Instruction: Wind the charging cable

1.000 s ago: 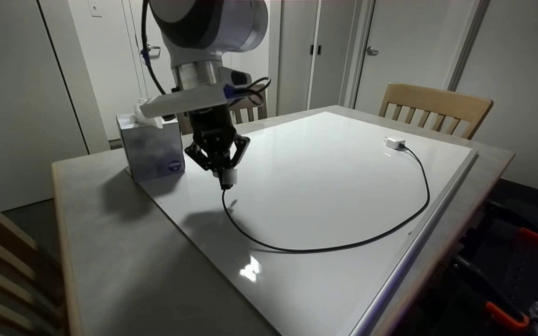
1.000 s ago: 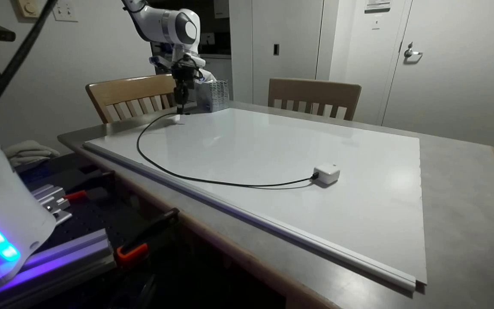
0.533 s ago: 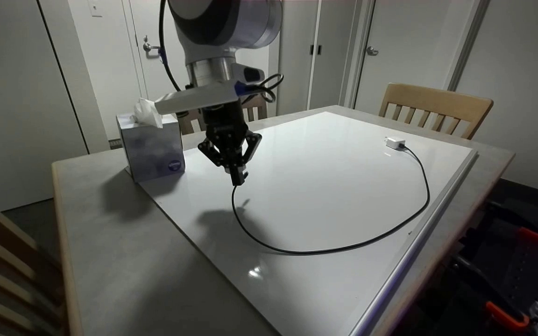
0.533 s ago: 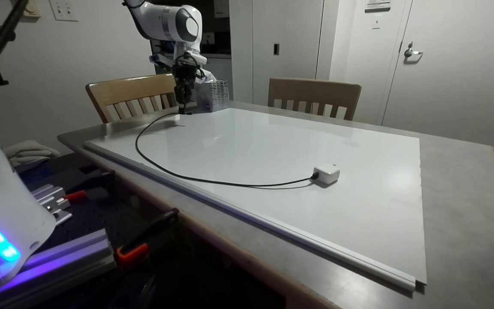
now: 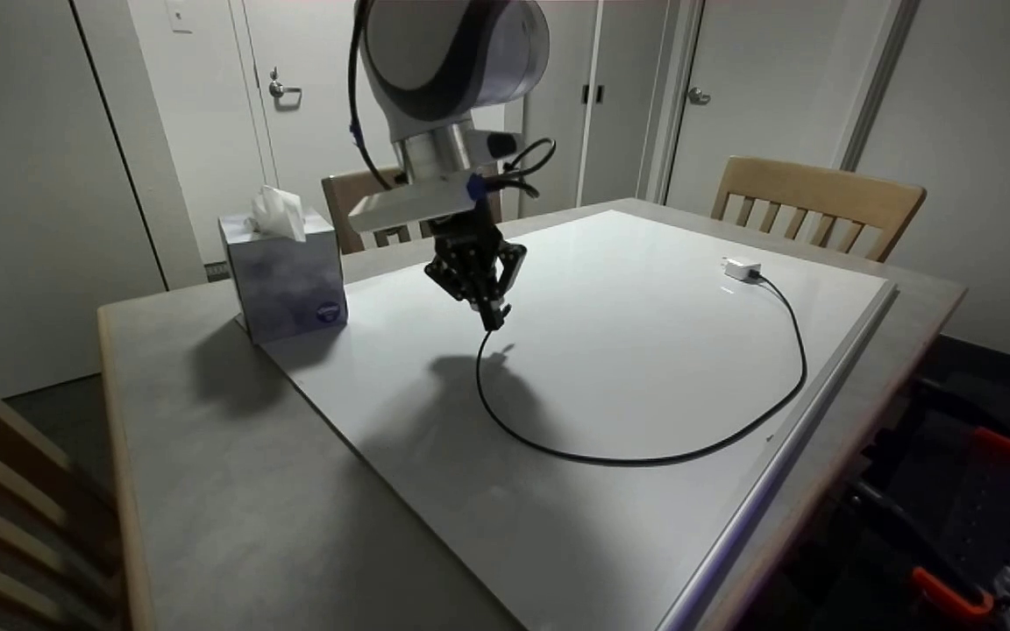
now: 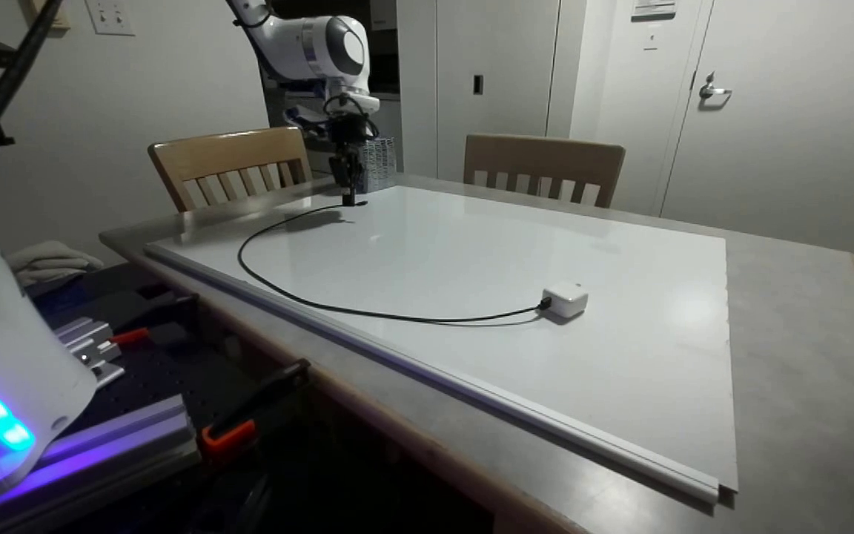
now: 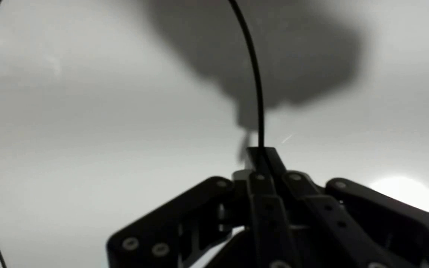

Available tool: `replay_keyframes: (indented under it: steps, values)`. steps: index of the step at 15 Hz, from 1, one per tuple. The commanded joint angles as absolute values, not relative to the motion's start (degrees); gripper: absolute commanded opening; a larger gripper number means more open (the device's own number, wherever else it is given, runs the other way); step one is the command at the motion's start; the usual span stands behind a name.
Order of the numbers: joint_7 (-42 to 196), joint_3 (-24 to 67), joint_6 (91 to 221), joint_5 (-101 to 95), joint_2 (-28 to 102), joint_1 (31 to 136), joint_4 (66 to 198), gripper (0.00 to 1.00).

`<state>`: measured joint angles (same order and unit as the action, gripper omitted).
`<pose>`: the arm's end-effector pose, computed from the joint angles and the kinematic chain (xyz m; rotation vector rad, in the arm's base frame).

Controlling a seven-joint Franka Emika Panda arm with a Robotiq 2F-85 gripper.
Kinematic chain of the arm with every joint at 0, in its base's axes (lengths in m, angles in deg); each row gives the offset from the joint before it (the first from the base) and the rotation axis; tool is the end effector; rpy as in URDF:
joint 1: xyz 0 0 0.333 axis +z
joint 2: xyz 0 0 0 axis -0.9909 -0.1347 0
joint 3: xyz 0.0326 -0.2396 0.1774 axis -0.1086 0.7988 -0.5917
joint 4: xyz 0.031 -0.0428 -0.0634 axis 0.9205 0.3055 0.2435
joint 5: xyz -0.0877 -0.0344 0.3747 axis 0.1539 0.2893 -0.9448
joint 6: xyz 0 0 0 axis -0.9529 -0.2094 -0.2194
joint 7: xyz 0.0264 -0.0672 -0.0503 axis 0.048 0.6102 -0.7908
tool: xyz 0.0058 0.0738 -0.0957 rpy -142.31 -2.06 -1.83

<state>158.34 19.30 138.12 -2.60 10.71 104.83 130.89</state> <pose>0.5977 0.2249 0.1480 2.4270 -1.4831 -0.1859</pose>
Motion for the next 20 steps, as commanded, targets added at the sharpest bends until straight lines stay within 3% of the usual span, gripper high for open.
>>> replay_keyframes:
  steps: [1,20]
  values:
    - [164.5,22.9,138.1,1.9,11.9,104.2,133.4,0.01]
    - [186.5,25.1,135.5,0.9,11.8,98.2,135.6,0.01]
